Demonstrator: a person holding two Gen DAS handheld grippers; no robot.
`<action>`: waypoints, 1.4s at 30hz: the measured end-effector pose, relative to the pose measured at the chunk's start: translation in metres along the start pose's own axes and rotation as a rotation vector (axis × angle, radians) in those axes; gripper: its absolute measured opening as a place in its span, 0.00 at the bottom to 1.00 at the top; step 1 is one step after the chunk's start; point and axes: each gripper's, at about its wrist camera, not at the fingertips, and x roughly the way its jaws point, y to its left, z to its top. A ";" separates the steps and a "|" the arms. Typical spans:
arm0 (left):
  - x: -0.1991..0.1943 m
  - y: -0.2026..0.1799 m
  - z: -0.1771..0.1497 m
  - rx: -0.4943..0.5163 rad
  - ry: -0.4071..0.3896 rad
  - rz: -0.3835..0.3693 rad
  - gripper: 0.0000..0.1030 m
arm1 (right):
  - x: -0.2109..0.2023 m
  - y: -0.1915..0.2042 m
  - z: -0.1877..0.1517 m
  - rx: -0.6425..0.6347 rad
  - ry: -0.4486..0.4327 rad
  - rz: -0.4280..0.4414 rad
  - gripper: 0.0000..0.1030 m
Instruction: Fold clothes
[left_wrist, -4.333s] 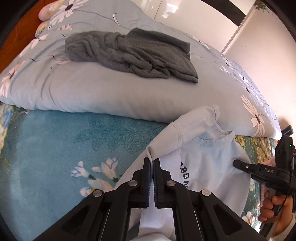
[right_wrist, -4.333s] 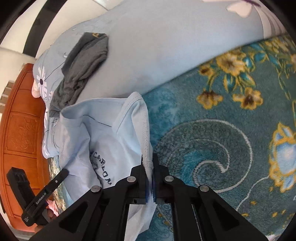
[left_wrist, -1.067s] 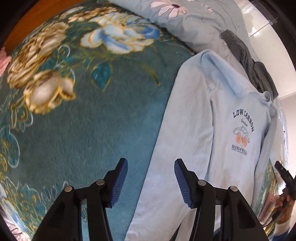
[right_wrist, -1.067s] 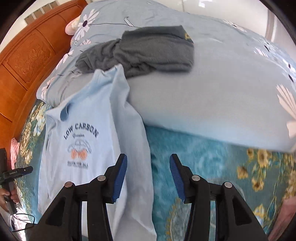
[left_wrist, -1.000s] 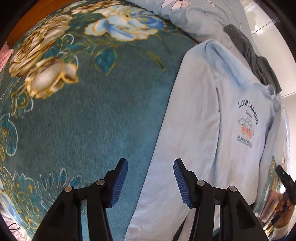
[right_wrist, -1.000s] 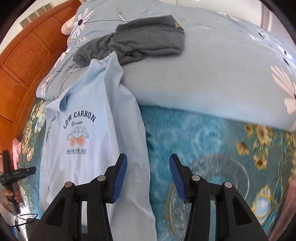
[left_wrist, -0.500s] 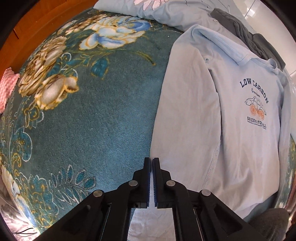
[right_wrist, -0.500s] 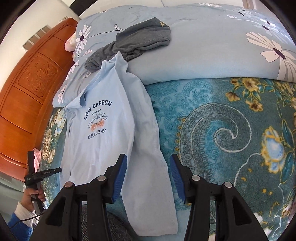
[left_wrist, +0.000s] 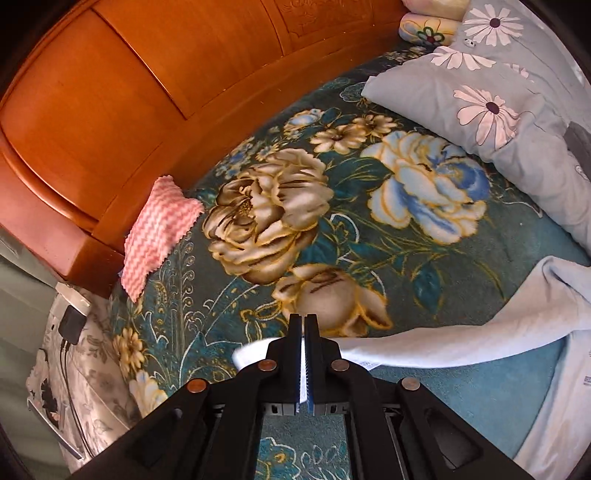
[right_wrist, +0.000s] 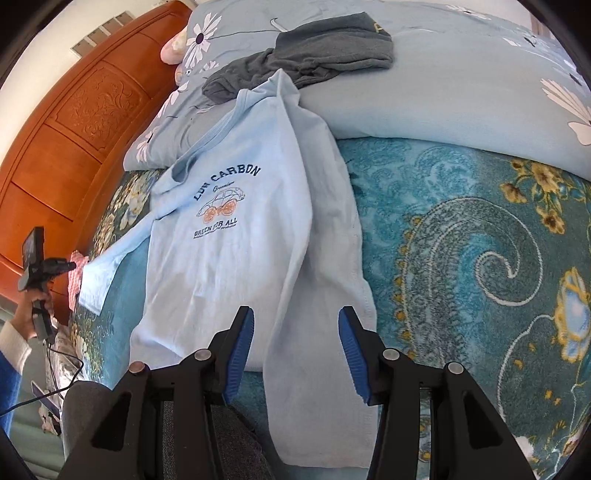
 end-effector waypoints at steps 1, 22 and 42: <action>-0.002 -0.002 -0.001 -0.007 0.000 -0.015 0.04 | 0.004 0.002 0.001 -0.006 0.012 0.006 0.48; -0.175 -0.075 -0.156 0.079 -0.149 -0.517 0.08 | 0.015 0.005 0.004 -0.101 0.065 -0.118 0.02; -0.135 0.103 -0.171 -0.140 -0.057 -0.209 0.14 | -0.050 -0.097 0.135 0.020 -0.140 -0.301 0.02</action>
